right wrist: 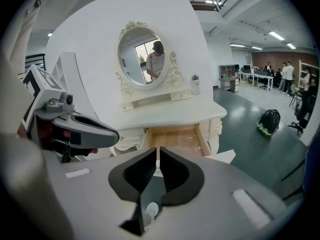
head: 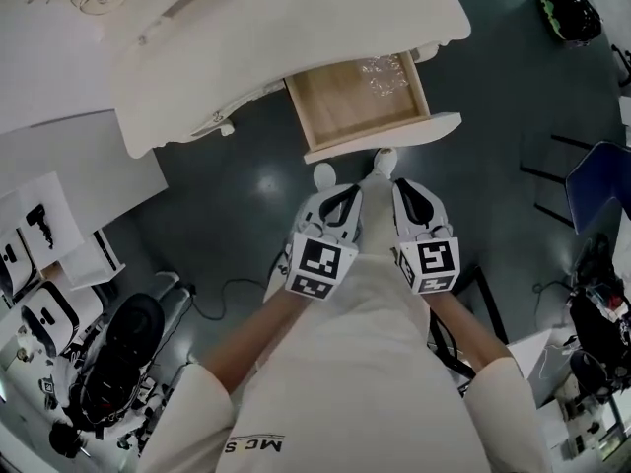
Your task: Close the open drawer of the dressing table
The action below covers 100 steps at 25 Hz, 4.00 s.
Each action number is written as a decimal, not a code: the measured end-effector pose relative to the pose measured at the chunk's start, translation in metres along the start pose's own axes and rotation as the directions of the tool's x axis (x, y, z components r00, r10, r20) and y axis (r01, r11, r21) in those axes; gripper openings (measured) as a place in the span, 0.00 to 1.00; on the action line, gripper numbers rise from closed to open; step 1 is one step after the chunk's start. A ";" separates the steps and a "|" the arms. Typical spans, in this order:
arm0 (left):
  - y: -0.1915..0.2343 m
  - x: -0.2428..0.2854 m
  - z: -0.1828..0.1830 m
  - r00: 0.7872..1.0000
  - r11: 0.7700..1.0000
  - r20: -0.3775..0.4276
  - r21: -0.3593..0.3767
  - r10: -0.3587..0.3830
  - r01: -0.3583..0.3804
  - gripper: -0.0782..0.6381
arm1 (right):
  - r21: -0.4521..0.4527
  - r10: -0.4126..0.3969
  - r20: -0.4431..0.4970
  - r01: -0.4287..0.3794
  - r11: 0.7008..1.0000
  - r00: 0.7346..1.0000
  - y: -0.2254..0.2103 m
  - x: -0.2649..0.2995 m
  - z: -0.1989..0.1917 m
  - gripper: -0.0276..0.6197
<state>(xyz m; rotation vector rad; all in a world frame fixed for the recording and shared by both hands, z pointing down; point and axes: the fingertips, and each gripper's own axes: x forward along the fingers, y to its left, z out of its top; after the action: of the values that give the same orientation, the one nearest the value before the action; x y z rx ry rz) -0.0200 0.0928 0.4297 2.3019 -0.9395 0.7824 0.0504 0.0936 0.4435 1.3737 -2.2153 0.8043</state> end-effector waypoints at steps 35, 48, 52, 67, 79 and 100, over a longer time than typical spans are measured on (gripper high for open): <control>-0.010 0.059 -0.035 0.993 0.999 -0.115 0.027 -0.016 0.019 0.12 | -0.027 0.150 -0.141 -0.155 0.988 0.979 -0.106 0.059 -0.086 0.82; -0.017 0.081 -0.036 0.990 0.998 -0.136 0.050 -0.027 0.034 0.12 | 0.007 0.170 -0.156 -0.171 0.985 0.973 -0.144 0.076 -0.105 0.83; -0.017 0.087 -0.038 0.989 0.998 -0.145 0.051 -0.030 0.038 0.12 | -0.016 0.190 -0.155 -0.195 0.981 0.969 -0.145 0.083 -0.106 0.83; -0.020 0.112 -0.039 0.982 1.000 -0.185 0.006 -0.026 0.028 0.12 | -0.039 0.180 -0.159 -0.188 0.981 0.971 -0.159 0.092 -0.105 0.83; -0.008 0.133 -0.037 0.980 0.999 -0.199 -0.035 -0.019 0.012 0.12 | -0.037 0.192 -0.144 -0.199 0.979 0.971 -0.159 0.114 -0.086 0.83; 0.026 0.157 -0.032 0.981 0.992 -0.188 -0.105 0.056 -0.077 0.12 | -0.038 0.212 -0.140 -0.219 0.975 0.967 -0.164 0.139 -0.062 0.83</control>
<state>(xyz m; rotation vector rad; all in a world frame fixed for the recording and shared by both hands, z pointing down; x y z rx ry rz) 0.0431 0.0287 0.5646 2.0713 -0.9542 0.9304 0.1406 -0.0151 0.6166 1.0331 -2.2870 0.8784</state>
